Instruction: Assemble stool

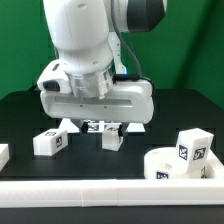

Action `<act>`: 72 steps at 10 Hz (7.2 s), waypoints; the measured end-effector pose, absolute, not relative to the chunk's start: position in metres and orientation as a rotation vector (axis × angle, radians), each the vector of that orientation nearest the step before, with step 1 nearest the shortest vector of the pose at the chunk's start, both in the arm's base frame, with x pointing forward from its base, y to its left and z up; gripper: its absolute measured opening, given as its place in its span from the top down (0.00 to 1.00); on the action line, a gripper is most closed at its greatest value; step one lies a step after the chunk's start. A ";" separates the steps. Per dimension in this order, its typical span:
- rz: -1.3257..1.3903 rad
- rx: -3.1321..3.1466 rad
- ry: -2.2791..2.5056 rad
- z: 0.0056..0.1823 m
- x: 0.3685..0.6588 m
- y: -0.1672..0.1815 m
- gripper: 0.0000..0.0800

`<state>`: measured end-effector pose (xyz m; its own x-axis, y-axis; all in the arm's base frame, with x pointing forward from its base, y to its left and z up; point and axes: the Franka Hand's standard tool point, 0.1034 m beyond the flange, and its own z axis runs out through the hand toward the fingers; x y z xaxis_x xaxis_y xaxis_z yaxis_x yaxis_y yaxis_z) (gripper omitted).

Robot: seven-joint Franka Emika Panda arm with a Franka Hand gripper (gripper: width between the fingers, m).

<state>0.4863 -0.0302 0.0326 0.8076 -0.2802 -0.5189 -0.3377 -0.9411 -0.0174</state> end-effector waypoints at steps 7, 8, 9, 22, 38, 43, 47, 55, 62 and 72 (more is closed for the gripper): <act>1.340 -2.655 0.410 0.024 0.475 -0.022 0.19; 1.423 -2.609 0.400 0.021 0.471 -0.022 0.19; 1.386 -2.633 0.401 0.014 0.477 -0.021 0.19; 1.397 -2.642 0.362 0.004 0.472 -0.010 0.59; 0.792 -2.914 0.367 0.102 0.535 0.020 0.59; 0.284 -3.018 0.373 0.101 0.547 0.026 0.59; -0.134 -3.029 0.348 0.128 0.577 0.038 0.59; -0.551 -3.057 0.070 0.133 0.602 0.059 0.59; -0.628 -3.098 -0.158 0.124 0.611 0.055 0.59; -0.794 -3.071 -0.412 0.111 0.618 0.073 0.59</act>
Offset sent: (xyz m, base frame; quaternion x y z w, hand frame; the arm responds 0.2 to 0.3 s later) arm 0.0044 0.0100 0.0065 0.0090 -0.1260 -0.0108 0.9919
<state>0.6184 0.0735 0.1112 0.8439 0.2610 0.4688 0.2328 -0.9653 0.1182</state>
